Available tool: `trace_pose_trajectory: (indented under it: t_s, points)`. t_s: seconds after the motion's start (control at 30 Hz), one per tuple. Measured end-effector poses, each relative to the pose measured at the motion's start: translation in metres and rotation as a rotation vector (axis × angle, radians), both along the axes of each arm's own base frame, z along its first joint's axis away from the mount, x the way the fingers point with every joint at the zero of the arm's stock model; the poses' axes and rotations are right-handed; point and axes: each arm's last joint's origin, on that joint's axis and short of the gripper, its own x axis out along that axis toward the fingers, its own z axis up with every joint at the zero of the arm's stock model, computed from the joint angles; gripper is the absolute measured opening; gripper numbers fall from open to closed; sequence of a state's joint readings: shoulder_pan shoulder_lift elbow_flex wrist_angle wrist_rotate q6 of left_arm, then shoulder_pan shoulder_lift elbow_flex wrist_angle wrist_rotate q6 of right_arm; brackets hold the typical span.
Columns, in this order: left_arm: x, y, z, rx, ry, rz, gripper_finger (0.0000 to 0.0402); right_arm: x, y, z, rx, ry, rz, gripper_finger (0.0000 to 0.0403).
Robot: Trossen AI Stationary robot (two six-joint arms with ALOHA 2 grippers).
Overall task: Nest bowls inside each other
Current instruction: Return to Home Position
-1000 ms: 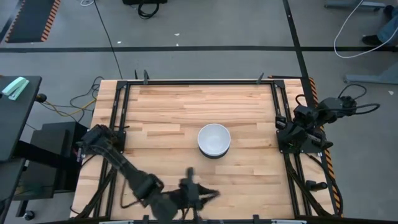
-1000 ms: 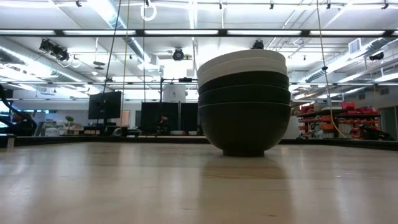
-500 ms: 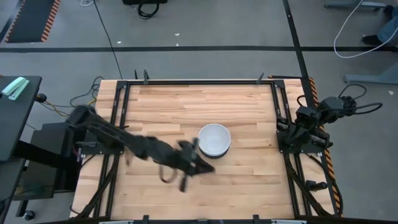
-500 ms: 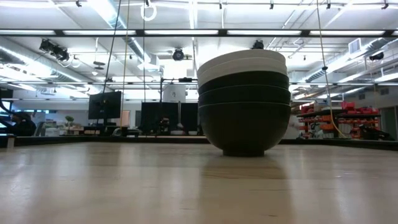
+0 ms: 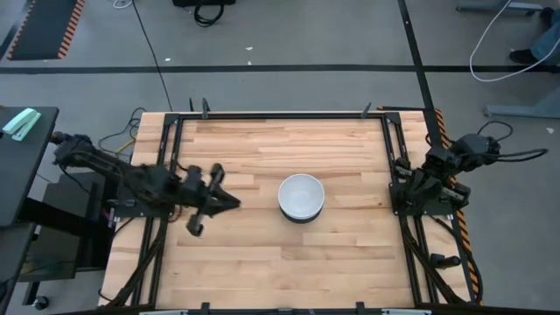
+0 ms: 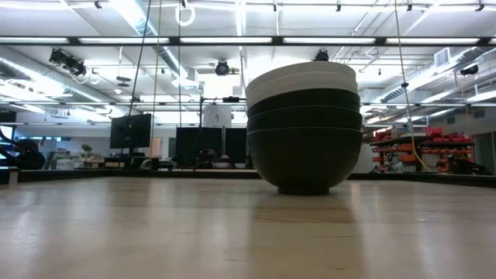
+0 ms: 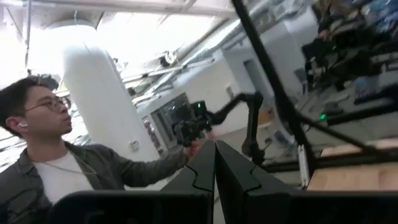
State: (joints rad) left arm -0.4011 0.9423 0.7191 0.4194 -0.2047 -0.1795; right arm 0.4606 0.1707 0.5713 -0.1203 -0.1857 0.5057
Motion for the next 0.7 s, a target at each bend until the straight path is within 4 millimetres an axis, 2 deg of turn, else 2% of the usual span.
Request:
trace_pose_trajectory:
  t_s: [0.37,0.5,0.6,0.7]
  points:
    - [-0.069,0.03,-0.018,0.018,-0.084,0.02,0.003,-0.015,-0.017,-0.003,0.023,-0.042,-0.309,0.0018]
    - [-0.092,0.039,-0.024,0.022,-0.077,0.02,0.0034,-0.017,-0.019,-0.002,-0.012,-0.075,-0.364,0.0018]
    - [-0.109,0.046,-0.025,0.024,-0.085,0.022,0.0039,-0.018,-0.023,0.003,0.079,-0.073,-0.446,0.0018]
    - [-0.126,0.054,-0.023,0.034,-0.134,0.031,0.004,-0.024,-0.027,0.011,0.082,-0.103,-0.501,0.0018]
